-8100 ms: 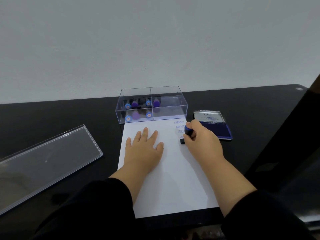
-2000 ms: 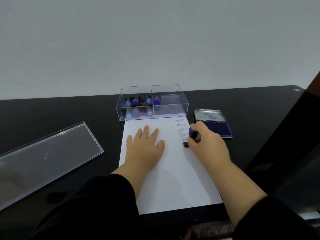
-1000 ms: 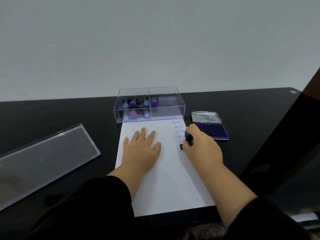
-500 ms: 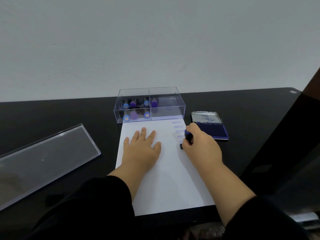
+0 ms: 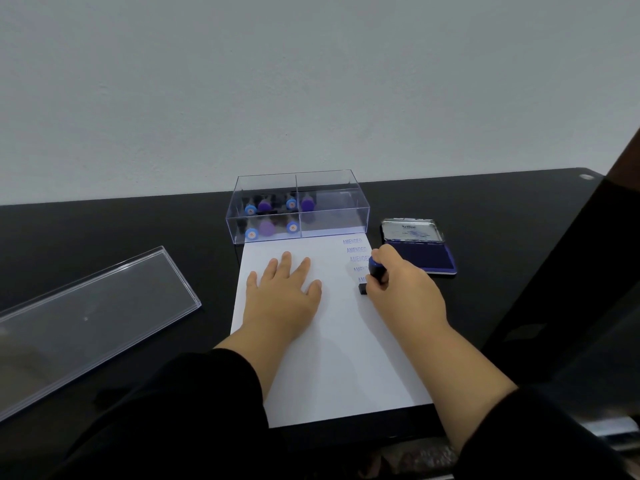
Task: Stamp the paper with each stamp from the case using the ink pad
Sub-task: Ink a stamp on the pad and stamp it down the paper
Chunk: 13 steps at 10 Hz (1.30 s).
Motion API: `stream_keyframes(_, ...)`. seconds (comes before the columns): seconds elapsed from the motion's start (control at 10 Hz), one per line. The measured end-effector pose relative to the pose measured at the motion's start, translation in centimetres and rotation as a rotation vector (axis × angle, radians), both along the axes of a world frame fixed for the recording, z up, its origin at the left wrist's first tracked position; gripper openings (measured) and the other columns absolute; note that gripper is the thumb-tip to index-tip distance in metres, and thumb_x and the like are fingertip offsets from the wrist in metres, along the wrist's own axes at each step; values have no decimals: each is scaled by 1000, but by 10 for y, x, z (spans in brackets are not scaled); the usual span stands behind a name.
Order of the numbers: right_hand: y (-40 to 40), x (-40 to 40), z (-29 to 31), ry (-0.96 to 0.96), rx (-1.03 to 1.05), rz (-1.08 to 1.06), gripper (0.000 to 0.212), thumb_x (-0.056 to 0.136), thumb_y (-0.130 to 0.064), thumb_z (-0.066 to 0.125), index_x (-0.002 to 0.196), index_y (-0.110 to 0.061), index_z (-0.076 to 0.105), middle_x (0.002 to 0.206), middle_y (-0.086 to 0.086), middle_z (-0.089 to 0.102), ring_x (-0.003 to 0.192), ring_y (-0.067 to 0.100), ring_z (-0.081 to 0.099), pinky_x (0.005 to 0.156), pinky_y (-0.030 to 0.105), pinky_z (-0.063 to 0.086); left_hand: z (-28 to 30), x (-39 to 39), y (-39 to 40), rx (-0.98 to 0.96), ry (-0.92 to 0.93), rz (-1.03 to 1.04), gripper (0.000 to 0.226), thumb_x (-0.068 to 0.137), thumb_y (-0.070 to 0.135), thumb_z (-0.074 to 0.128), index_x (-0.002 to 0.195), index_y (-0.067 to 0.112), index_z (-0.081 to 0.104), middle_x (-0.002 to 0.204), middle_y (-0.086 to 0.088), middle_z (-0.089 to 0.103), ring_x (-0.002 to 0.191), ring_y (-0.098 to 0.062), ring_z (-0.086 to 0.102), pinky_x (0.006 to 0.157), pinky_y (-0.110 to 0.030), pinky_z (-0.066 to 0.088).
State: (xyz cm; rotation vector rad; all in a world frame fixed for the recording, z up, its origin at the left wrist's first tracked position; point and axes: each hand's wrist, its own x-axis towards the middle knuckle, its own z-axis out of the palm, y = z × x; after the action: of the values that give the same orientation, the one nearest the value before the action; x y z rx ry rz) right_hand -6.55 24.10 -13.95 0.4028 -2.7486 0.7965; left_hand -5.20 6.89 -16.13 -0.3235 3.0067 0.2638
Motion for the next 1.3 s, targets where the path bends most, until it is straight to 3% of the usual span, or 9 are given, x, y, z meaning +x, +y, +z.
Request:
stream_keyframes(0.3,0,4,-3,-23,-74,-12,18,94,-20,50,112,-21,48,100,-4,61,86,20,58,68,34,48,-1,1,0,5,9,0,55,100,49,14,151,35,-1,159,4,-10,147,-17,-8,117,-44,-5)
stream_keyframes(0.5,14,-2,11,-33,-584,-109,24,87,-16,62,96,-31,46,73,-14,56,70,8,58,67,23,43,0,1,0,9,8,0,55,100,49,14,151,35,-1,159,4,-11,147,-17,-8,117,-44,-5)
stream_keyframes(0.6,23,-5,20,-39,-831,-128,25,87,-10,62,101,-24,48,72,-9,56,59,-5,56,57,7,42,1,1,0,4,7,1,55,100,49,14,151,35,-1,159,4,-10,147,-17,-8,117,-44,-4)
stream_keyframes(0.7,29,-9,20,-38,-936,-147,28,86,-11,65,103,-24,48,72,-4,57,65,4,56,53,4,41,0,1,0,-1,0,4,55,100,49,14,151,35,-1,159,4,-11,147,-17,-8,117,-44,-4)
stream_keyframes(0.8,32,-12,16,-64,-1006,-176,28,85,-12,66,103,-24,47,71,-2,58,64,9,55,58,17,44,0,1,0,-5,-1,6,55,100,49,14,151,35,-2,159,4,-11,147,-17,-8,117,-44,-4)
stream_keyframes(0.9,33,-14,14,-101,-1101,-209,31,85,-11,66,105,-24,47,75,-3,63,68,9,61,57,21,44,0,1,0,1,3,10,55,100,48,14,151,36,-1,159,5,-10,147,-17,-7,117,-44,-4)
stream_keyframes(1.3,28,-18,13,-198,-1247,-227,34,85,-9,66,108,-23,45,85,-3,65,75,8,65,47,12,43,1,0,2,-5,-8,20,54,100,47,14,151,36,-1,159,5,-11,147,-16,-8,117,-44,-4)
